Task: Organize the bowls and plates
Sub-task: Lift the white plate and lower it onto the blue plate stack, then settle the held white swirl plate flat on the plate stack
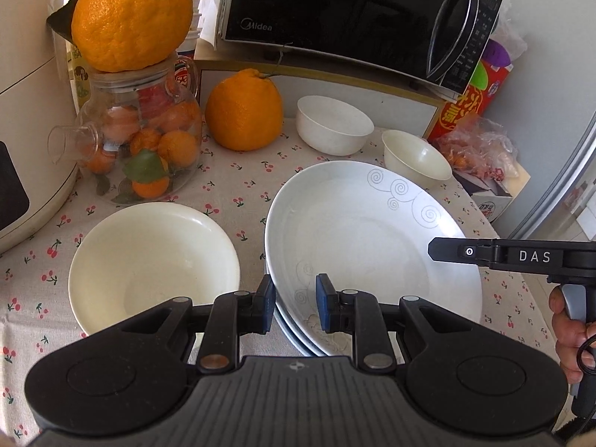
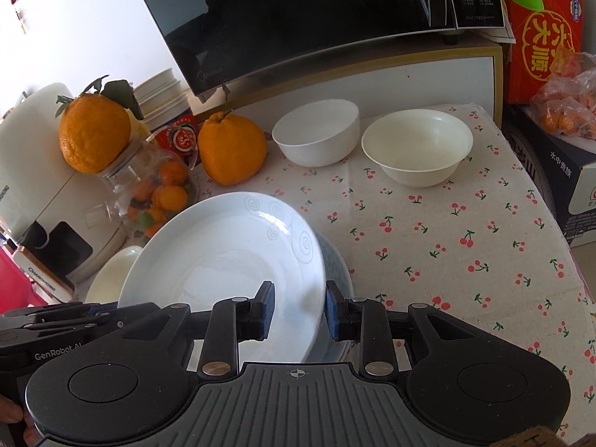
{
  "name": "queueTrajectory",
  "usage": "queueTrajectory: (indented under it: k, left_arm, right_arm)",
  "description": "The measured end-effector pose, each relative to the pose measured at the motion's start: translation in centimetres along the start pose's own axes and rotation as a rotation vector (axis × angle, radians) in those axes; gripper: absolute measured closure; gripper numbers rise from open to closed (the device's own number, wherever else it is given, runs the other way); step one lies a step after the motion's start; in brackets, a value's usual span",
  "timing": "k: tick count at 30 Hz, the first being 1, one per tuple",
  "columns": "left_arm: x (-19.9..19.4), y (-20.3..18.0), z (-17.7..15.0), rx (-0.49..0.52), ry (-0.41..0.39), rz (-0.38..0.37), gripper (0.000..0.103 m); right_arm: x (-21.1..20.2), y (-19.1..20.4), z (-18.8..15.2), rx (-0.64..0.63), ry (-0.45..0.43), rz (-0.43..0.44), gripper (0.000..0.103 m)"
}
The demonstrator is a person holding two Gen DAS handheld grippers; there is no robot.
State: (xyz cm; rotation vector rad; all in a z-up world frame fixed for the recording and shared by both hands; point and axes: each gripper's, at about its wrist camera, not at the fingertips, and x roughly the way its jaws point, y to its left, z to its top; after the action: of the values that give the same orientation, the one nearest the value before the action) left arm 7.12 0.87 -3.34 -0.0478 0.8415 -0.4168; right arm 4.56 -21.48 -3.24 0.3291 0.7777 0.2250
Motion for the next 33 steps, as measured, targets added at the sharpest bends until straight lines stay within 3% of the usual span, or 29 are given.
queueTrajectory:
  k: [33]
  left_arm:
    - [1.1, -1.4, -0.3, 0.115, 0.016, 0.094, 0.082]
  right_arm:
    - [1.1, 0.0, -0.1, -0.009, 0.051, -0.03, 0.075]
